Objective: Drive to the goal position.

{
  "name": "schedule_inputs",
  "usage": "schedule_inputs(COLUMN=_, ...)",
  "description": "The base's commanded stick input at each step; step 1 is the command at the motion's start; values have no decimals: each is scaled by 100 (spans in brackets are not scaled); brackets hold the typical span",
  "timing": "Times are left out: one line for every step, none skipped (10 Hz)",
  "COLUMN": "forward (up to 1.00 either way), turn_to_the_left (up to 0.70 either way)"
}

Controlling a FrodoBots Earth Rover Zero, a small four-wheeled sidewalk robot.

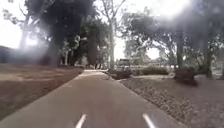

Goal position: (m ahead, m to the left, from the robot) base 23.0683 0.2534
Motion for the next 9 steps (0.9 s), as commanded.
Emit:
schedule_inputs(forward=70, turn_to_the_left=0)
schedule_inputs(forward=70, turn_to_the_left=0)
schedule_inputs(forward=70, turn_to_the_left=0)
schedule_inputs(forward=70, turn_to_the_left=0)
schedule_inputs(forward=70, turn_to_the_left=15)
schedule_inputs(forward=70, turn_to_the_left=30)
schedule_inputs(forward=70, turn_to_the_left=0)
schedule_inputs(forward=70, turn_to_the_left=0)
schedule_inputs(forward=70, turn_to_the_left=31)
